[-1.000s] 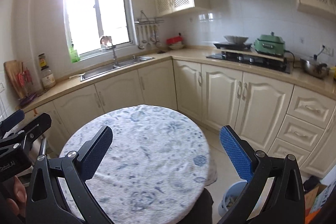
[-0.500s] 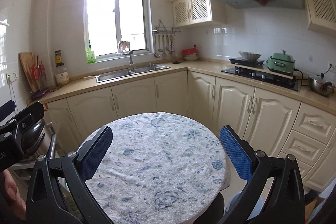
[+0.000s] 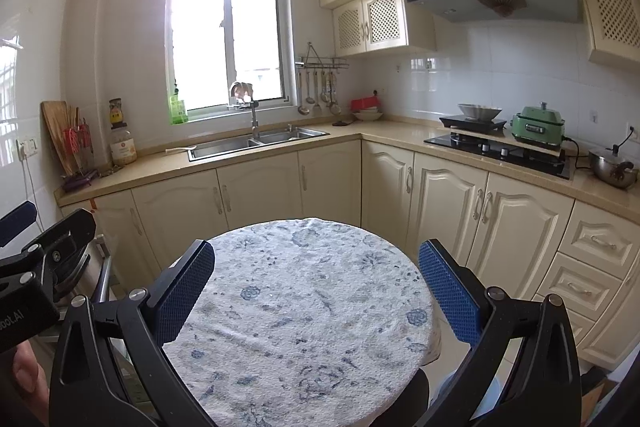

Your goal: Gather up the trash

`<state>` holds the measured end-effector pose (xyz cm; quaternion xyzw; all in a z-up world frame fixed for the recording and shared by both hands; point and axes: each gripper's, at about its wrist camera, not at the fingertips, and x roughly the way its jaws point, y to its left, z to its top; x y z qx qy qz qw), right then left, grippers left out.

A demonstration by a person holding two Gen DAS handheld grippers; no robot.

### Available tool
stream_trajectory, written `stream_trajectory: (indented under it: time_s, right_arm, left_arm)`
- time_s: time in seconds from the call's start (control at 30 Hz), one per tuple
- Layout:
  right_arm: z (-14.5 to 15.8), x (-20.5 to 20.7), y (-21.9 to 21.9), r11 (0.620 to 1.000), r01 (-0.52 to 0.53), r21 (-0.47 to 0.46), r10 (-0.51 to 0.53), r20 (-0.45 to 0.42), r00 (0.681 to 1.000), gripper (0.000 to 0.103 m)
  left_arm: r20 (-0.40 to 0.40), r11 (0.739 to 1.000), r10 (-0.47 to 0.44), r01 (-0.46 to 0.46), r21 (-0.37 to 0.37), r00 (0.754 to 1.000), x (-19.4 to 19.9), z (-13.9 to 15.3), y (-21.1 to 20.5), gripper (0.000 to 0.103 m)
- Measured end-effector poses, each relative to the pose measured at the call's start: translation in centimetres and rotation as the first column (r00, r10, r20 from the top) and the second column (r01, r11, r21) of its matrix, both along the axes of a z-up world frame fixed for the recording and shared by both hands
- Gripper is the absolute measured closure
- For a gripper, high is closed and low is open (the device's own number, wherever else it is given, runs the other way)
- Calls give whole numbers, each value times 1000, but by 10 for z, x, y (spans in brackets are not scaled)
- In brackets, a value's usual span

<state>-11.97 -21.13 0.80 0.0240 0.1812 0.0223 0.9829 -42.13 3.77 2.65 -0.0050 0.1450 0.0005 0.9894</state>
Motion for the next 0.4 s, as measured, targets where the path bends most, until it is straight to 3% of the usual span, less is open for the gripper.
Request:
stream_trajectory:
  time_s: [0.4]
  right_arm:
    - [0,0,1,1000,-12,2,12,-4,1000,0]
  left_arm:
    - [32,999,-14,15,-34,999,-14,-11,-5,1]
